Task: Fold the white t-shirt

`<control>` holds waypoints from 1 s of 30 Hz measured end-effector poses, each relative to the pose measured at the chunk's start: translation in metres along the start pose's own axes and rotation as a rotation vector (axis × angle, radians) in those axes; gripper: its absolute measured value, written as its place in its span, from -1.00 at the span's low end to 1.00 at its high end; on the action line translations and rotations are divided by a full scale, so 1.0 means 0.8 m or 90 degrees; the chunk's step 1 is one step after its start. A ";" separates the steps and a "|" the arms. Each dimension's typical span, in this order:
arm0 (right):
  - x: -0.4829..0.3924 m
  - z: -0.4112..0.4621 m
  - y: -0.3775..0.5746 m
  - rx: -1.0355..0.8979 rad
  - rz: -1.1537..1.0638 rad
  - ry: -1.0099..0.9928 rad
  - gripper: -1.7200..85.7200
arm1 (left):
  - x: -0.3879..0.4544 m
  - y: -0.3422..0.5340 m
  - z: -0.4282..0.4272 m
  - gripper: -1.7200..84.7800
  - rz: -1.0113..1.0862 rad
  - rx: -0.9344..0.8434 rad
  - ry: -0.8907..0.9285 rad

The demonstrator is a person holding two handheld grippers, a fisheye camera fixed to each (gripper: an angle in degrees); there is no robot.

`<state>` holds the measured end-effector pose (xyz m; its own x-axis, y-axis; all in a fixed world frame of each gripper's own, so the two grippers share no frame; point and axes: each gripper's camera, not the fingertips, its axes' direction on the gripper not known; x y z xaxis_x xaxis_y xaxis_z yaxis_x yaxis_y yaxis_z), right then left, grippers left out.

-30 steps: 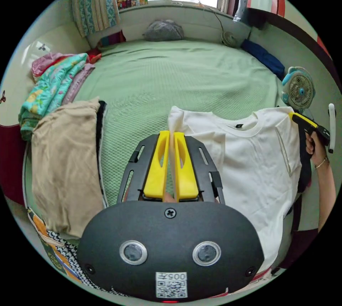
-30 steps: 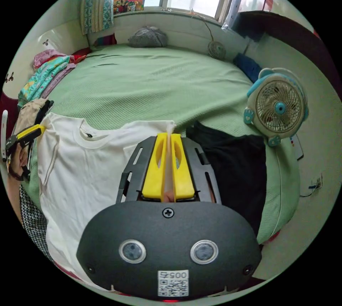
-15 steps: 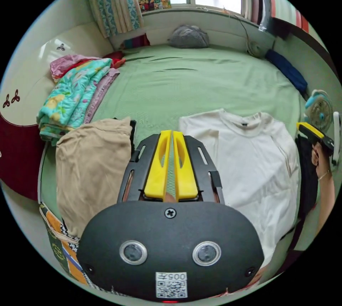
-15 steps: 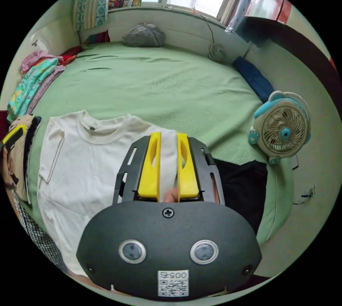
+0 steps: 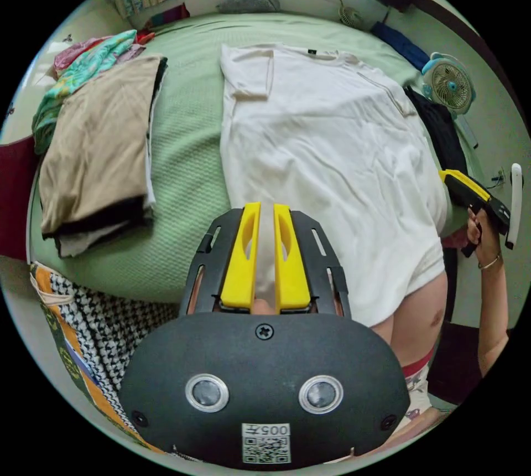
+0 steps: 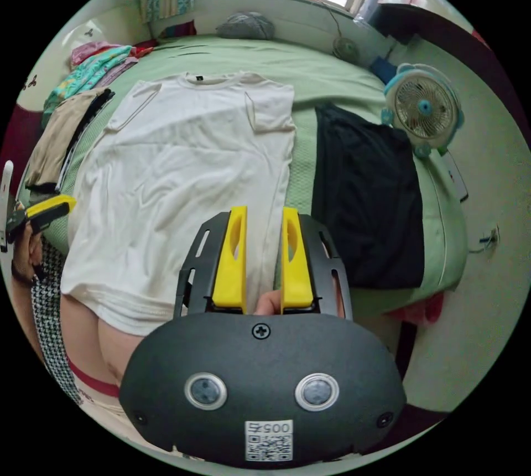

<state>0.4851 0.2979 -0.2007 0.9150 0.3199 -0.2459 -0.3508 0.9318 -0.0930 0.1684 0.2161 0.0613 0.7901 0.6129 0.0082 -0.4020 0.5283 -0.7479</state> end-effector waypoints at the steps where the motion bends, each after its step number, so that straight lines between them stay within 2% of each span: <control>1: 0.001 0.000 0.005 -0.002 0.009 0.003 -0.78 | -0.004 0.008 0.006 -0.83 -0.010 -0.006 -0.002; 13: 0.009 0.007 0.043 -0.038 0.050 0.005 -0.82 | -0.016 0.033 0.015 -0.81 -0.053 0.029 -0.006; 19: 0.004 -0.004 0.048 -0.028 0.009 0.008 -0.98 | -0.034 0.032 0.001 -0.93 -0.051 0.015 0.022; 26: 0.041 -0.037 0.009 0.069 0.061 -0.012 -0.99 | -0.058 -0.003 -0.055 -0.95 -0.032 0.123 -0.029; 30: 0.049 -0.019 -0.021 0.073 0.079 -0.003 -0.99 | -0.068 -0.030 -0.047 -0.94 -0.044 0.113 -0.021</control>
<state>0.5238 0.2924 -0.2236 0.8672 0.4339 -0.2443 -0.4360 0.8987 0.0486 0.1529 0.1479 0.0537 0.8041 0.5892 0.0795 -0.4248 0.6630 -0.6165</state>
